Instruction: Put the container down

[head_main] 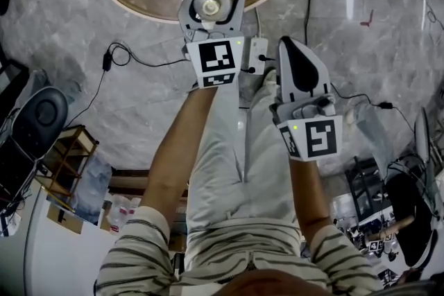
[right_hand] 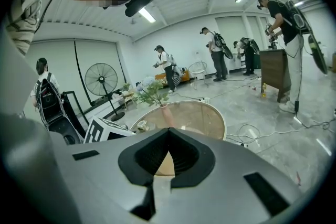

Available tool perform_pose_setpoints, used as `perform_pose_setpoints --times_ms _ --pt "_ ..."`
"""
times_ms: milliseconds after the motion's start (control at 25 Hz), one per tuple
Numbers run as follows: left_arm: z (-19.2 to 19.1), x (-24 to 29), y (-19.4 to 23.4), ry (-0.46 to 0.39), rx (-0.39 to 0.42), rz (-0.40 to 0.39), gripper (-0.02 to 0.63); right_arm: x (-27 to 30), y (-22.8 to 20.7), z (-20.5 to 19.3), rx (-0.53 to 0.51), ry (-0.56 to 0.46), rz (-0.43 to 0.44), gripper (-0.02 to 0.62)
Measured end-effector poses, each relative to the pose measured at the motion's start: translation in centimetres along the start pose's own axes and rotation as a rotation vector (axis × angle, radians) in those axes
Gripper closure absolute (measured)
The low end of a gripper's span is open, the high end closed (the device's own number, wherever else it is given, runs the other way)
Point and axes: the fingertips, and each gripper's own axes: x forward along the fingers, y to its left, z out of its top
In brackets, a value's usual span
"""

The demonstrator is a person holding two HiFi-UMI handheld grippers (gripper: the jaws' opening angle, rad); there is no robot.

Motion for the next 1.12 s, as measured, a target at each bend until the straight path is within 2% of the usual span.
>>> perform_pose_setpoints --times_ms 720,1120 --pt "-3.7 7.4 0.8 0.062 0.045 -0.013 0.275 1.1 -0.7 -2.7 0.027 0.037 -0.022 0.586" --pt "-4.6 9.3 1.0 0.09 0.076 -0.009 0.275 1.1 -0.6 -3.0 0.032 0.047 -0.023 0.586"
